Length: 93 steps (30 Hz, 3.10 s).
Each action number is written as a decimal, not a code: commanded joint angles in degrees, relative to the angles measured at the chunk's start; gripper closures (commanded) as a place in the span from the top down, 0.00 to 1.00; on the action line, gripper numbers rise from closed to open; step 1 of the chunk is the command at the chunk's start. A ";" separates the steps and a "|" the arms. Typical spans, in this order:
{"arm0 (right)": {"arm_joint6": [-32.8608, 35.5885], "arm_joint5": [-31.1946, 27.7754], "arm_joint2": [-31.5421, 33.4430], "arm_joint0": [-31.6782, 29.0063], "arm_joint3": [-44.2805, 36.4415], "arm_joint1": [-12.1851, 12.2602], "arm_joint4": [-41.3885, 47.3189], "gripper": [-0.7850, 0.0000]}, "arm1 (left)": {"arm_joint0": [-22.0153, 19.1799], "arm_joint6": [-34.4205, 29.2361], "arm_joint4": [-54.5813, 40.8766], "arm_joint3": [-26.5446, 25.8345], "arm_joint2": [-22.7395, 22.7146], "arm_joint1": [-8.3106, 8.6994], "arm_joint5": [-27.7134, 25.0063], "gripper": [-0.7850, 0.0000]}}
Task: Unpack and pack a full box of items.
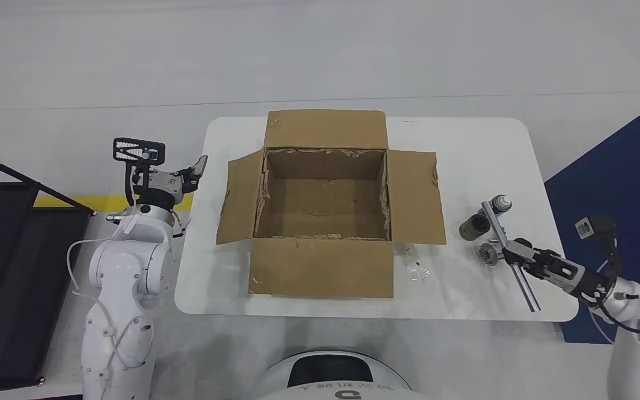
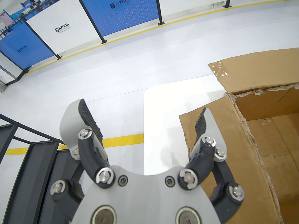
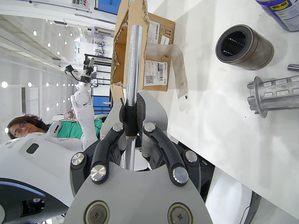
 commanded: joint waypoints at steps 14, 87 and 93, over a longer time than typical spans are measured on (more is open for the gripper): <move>-0.02 0.01 0.00 0.00 0.00 0.00 -0.01 0.00 | 0.00 0.00 0.00 0.00 0.00 0.00 0.00 1.00; -41.74 43.02 -49.80 21.63 -11.60 -1.66 -19.62 0.00 | 0.00 0.00 0.00 0.00 0.00 0.00 0.00 1.00; -41.74 43.02 -49.80 21.63 -11.60 -1.66 -19.62 0.00 | 0.00 0.00 0.00 0.00 0.00 0.00 0.00 1.00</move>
